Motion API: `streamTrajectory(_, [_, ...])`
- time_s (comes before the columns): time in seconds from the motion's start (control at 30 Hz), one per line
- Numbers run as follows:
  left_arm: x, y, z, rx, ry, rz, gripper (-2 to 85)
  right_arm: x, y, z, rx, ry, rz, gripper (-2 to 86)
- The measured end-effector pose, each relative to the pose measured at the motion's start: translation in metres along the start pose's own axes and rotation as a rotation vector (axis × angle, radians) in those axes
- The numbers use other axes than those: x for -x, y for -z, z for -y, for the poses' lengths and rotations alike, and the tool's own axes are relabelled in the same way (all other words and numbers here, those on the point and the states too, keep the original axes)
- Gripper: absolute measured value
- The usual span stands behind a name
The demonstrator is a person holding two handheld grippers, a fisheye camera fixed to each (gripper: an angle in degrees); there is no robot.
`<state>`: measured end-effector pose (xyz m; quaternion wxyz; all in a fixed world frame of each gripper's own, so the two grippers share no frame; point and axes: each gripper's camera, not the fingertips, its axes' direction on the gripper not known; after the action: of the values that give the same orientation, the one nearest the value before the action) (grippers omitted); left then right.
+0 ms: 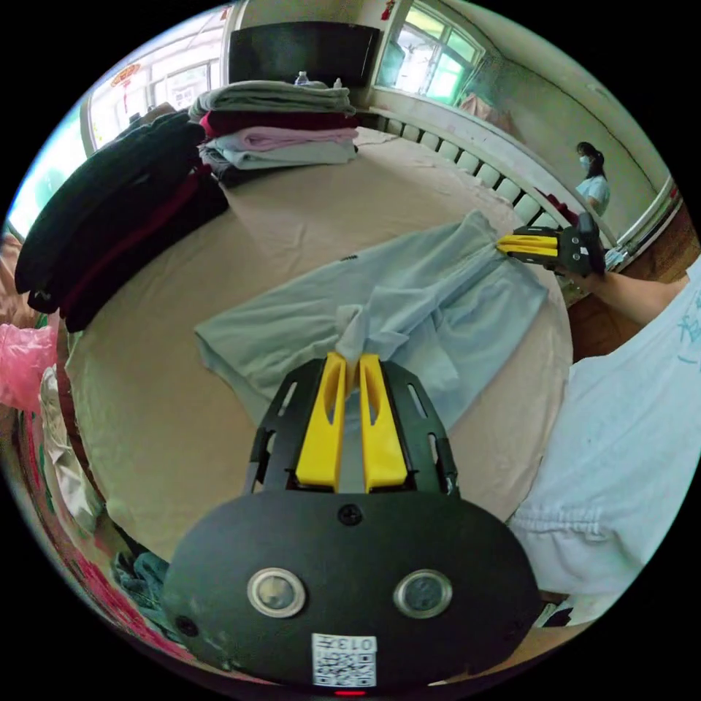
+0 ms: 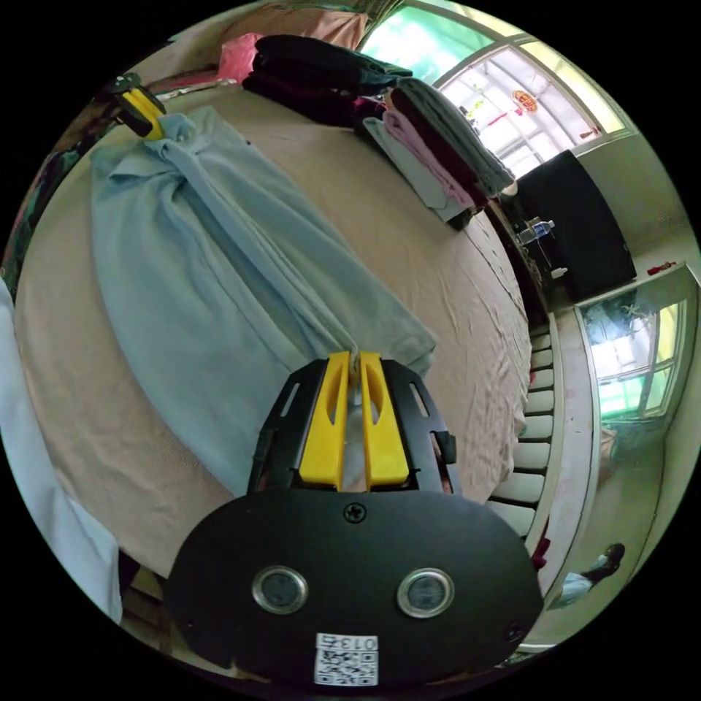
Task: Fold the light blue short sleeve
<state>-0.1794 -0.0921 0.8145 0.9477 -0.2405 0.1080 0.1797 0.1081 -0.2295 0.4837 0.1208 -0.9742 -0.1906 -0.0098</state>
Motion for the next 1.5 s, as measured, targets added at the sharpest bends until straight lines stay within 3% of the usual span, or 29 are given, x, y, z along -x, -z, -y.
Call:
streamTrajectory(0.3, [-0.037,-0.007,0.013,-0.008,0.024,0.035,2.6,-0.013,0.03,-0.028,-0.083,-0.062,-0.004,3.0])
streamTrajectory(0.5, [-0.057,-0.029,0.024,0.059,0.078,-0.012,5.4,-0.004,0.023,-0.052,0.02,-0.039,0.131,6.4])
streamTrajectory(0.77, [-0.099,-0.007,0.047,-0.019,0.085,0.134,6.5,-0.105,0.013,-0.096,-0.05,-0.481,0.304,8.0])
streamTrajectory(1.0, [-0.197,-0.095,0.19,-0.001,-0.218,-0.074,4.3,-0.114,-0.028,-0.079,0.048,-0.496,0.383,7.8])
streamTrajectory(1.5, [-0.256,-0.168,0.254,0.08,-0.148,-0.176,1.3,-0.113,-0.029,-0.101,0.03,-0.522,0.379,1.5])
